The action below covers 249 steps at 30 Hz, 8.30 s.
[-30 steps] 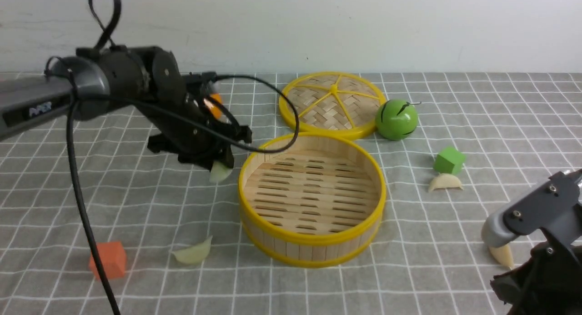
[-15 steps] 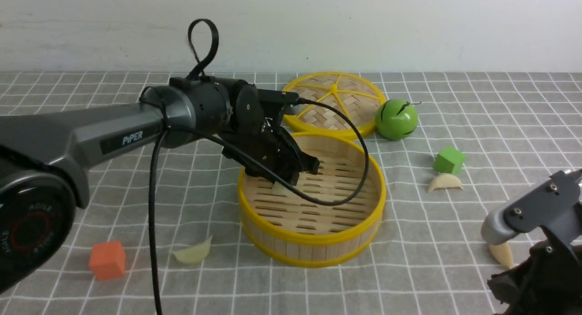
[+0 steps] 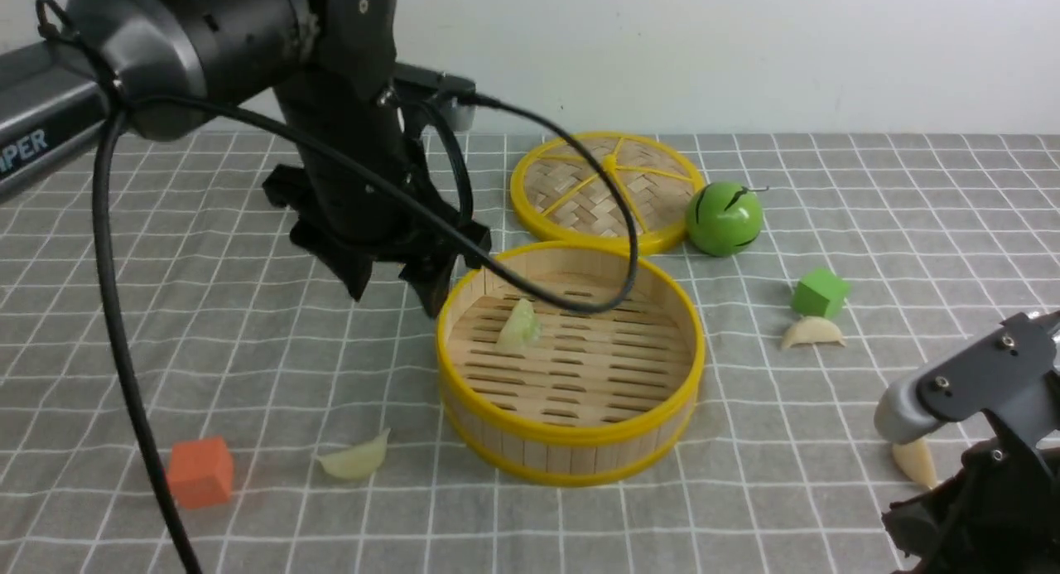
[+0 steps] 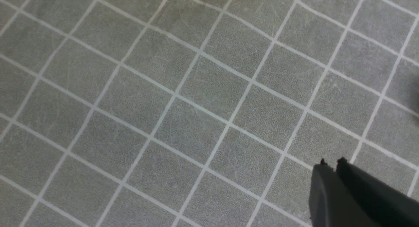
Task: Put the dumplings into the steamer on the table with the grey tablecloth.
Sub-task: 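Reach for and grasp a dumpling on the table with the left gripper, then place the dumpling into the bamboo steamer basket with the left gripper, then reach for and grasp a dumpling lying on the table beside the steamer, then place the dumpling in the bamboo steamer basket with the right gripper, then reach for and grasp a dumpling lying on the table beside the steamer, then place the dumpling in the bamboo steamer basket with the right gripper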
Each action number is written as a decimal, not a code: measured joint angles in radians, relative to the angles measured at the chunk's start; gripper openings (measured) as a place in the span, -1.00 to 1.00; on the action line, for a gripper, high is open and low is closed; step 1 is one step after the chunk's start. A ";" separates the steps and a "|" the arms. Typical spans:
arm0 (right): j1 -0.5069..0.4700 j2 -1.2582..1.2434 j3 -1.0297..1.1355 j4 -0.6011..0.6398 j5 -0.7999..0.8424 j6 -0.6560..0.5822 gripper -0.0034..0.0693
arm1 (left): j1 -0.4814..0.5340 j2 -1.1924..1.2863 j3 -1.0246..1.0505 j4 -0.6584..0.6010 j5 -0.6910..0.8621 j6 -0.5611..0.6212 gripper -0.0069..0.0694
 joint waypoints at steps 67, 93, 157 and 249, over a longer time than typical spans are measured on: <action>-0.320 0.498 -0.252 -0.136 -0.072 0.286 0.30 | 0.007 -0.239 -0.099 -0.293 0.021 0.067 -0.44; -0.005 0.703 -0.812 0.179 0.078 -0.101 -0.50 | 0.007 -1.193 1.162 -0.031 -0.465 0.018 -0.86; -0.322 1.131 -1.169 0.082 0.480 -0.109 0.25 | 0.007 -1.197 1.263 -0.013 -0.694 0.018 -0.85; 0.038 1.105 -1.208 0.204 0.406 -0.355 -0.27 | 0.007 -1.197 1.263 -0.006 -0.694 0.018 -0.74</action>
